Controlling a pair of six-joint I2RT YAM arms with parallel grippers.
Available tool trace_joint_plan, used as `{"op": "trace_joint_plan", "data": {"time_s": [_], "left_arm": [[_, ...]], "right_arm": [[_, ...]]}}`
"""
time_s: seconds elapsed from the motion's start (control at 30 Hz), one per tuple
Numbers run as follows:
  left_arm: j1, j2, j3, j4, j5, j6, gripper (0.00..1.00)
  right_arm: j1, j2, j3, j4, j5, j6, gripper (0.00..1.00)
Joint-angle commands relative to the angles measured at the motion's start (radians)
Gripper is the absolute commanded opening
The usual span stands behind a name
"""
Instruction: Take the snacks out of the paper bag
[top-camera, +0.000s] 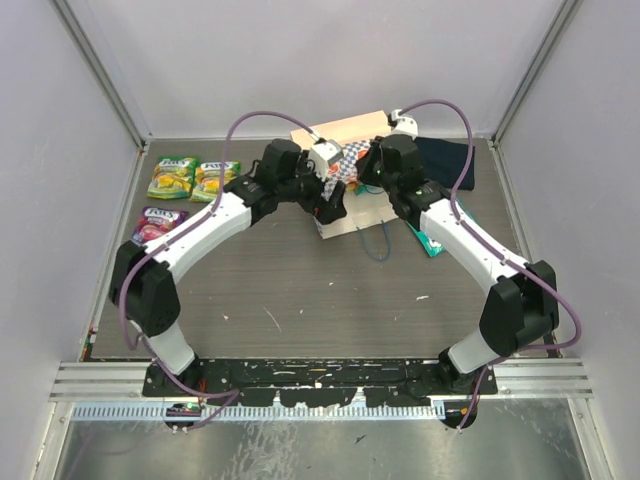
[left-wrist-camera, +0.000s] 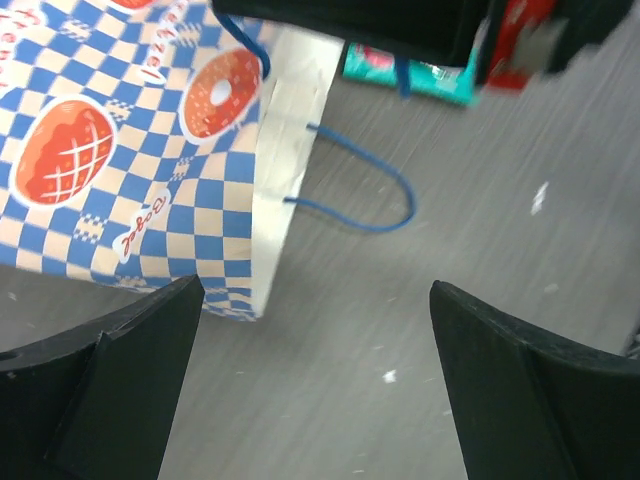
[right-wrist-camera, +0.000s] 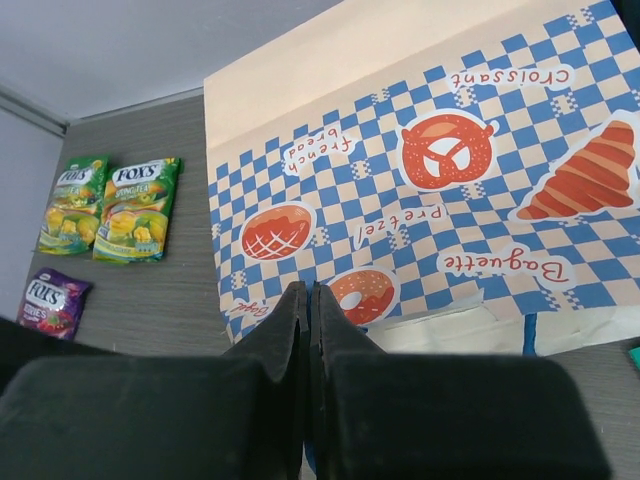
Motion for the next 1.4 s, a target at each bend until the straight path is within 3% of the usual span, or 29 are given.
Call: {"op": "trace_joint_plan", "data": {"time_s": [0.0, 0.17, 0.3, 0.47, 0.57, 0.73, 1.17, 1.23, 1.37], "left_arm": [[-0.003, 0.075, 0.071, -0.011, 0.051, 0.428, 0.98], [0.002, 0.153, 0.107, 0.107, 0.140, 0.424, 0.98], [0.002, 0.163, 0.062, 0.315, 0.184, 0.373, 0.98], [0.004, 0.149, 0.027, 0.463, 0.203, 0.332, 0.98], [0.001, 0.130, 0.011, 0.490, 0.177, 0.355, 0.98], [-0.003, 0.165, 0.076, 0.388, 0.134, 0.428, 0.98], [-0.003, 0.282, 0.131, 0.639, 0.189, 0.282, 1.00], [-0.004, 0.308, 0.170, 0.638, 0.193, 0.271, 0.97], [-0.003, 0.348, 0.198, 0.673, 0.196, 0.247, 0.90]], "right_arm": [[-0.024, -0.024, 0.060, 0.022, -0.085, -0.029, 0.00], [-0.079, -0.050, 0.051, 0.013, -0.184, -0.012, 0.01], [-0.113, -0.063, 0.047, -0.001, -0.249, -0.005, 0.01], [-0.133, -0.069, 0.048, -0.017, -0.306, -0.009, 0.01], [-0.140, -0.071, 0.050, -0.024, -0.322, -0.014, 0.01], [-0.152, -0.072, 0.054, -0.022, -0.357, -0.003, 0.01], [-0.168, -0.074, 0.058, -0.001, -0.432, 0.040, 0.02], [-0.172, -0.078, 0.063, 0.000, -0.446, 0.046, 0.07], [-0.185, -0.114, 0.065, -0.012, -0.474, 0.048, 0.46]]}}
